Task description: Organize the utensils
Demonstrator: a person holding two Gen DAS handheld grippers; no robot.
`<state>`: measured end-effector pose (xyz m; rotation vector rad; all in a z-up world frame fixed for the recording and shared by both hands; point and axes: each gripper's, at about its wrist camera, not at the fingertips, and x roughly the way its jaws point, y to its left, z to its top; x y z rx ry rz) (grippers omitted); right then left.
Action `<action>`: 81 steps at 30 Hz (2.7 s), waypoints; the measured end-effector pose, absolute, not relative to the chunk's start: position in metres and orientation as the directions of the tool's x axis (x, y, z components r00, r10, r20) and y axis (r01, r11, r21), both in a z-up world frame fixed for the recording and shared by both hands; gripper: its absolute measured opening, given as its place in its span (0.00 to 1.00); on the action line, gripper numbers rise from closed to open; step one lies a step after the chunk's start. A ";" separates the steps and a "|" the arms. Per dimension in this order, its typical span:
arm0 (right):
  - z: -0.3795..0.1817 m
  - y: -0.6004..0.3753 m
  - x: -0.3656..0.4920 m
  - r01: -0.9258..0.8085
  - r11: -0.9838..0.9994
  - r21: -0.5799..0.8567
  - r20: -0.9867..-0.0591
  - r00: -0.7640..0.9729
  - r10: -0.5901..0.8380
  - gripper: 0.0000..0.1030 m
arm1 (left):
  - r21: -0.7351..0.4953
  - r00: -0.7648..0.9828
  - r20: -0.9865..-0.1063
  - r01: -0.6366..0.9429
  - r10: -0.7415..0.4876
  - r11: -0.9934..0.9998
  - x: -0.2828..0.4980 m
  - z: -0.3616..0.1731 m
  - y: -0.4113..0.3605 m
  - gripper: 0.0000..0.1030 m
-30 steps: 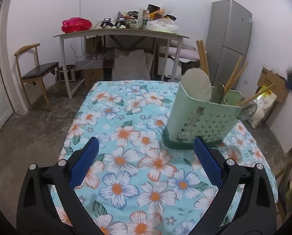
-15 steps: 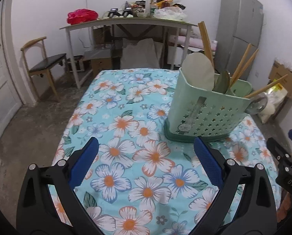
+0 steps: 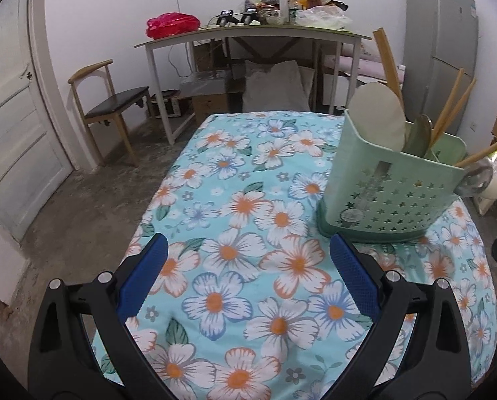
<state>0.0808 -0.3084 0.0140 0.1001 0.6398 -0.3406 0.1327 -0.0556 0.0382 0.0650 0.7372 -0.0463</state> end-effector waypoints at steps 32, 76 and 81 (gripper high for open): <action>0.017 -0.311 0.083 0.351 0.936 -0.007 -0.593 0.753 -0.287 0.93 | 0.050 0.736 -0.676 0.005 0.030 0.999 0.130 0.040 -0.049 0.91; 0.023 -0.307 0.084 0.346 0.938 -0.022 -0.589 0.753 -0.292 0.93 | 0.051 0.730 -0.682 0.000 0.035 0.999 0.128 0.041 -0.046 0.91; 0.021 -0.307 0.083 0.349 0.937 -0.022 -0.591 0.751 -0.293 0.93 | 0.049 0.731 -0.682 -0.001 0.034 0.999 0.129 0.041 -0.047 0.91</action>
